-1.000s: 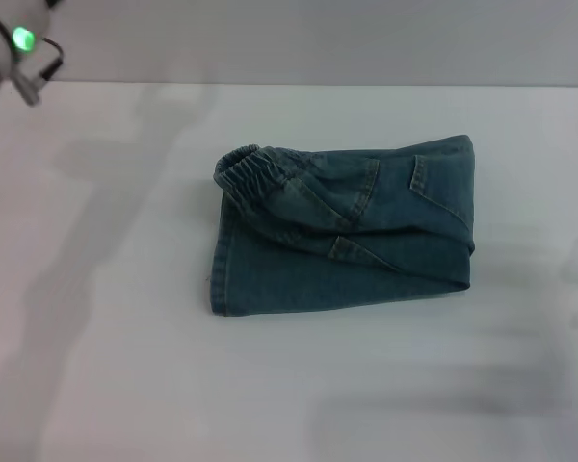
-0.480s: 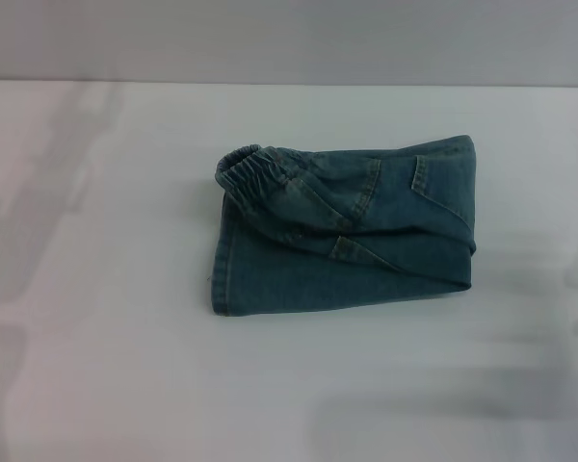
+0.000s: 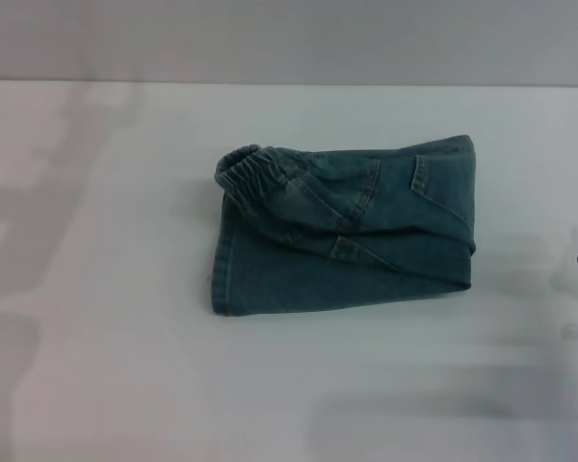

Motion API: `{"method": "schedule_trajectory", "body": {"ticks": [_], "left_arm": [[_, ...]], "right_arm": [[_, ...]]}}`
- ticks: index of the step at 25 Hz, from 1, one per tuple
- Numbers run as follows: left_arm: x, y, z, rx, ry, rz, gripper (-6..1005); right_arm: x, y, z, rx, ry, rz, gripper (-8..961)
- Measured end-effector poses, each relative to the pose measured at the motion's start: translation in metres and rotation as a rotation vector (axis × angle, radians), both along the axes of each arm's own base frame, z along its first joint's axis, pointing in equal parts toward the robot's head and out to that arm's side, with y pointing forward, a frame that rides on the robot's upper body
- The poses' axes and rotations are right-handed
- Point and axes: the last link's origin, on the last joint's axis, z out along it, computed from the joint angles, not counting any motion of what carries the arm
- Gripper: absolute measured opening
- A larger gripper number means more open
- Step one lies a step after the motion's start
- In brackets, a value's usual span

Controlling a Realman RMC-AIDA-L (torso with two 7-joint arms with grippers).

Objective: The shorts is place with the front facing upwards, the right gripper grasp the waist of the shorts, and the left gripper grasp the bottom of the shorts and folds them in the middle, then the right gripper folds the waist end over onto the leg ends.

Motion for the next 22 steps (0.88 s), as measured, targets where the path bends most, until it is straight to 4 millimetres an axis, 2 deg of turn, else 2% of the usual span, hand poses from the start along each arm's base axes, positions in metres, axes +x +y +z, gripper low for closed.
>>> {"method": "schedule_trajectory", "body": {"ticks": [3, 5, 11, 17, 18, 20, 22], "left_arm": [[0.024, 0.005, -0.001, 0.017, 0.148, 0.013, 771], [0.05, 0.011, -0.002, 0.022, 0.289, 0.04, 771], [0.086, 0.02, 0.003, 0.026, 0.495, 0.155, 773], [0.132, 0.016, 0.013, 0.124, 0.702, 0.191, 774], [0.132, 0.016, 0.013, 0.124, 0.702, 0.191, 774], [0.157, 0.012, 0.01, 0.21, 0.871, 0.238, 774], [0.169, 0.009, 0.006, 0.275, 0.984, 0.28, 775]], "right_arm": [[0.002, -0.001, -0.001, -0.008, -0.003, -0.009, 9], [0.003, -0.002, -0.001, -0.012, -0.005, -0.013, 9], [0.004, -0.002, -0.003, -0.02, -0.003, -0.019, 10], [0.004, -0.001, -0.004, -0.029, -0.002, -0.023, 11], [0.004, 0.0, -0.005, -0.031, -0.001, -0.023, 11], [0.004, 0.0, -0.004, -0.031, 0.003, -0.023, 11], [0.004, 0.0, -0.005, -0.033, 0.006, -0.023, 11]]}}
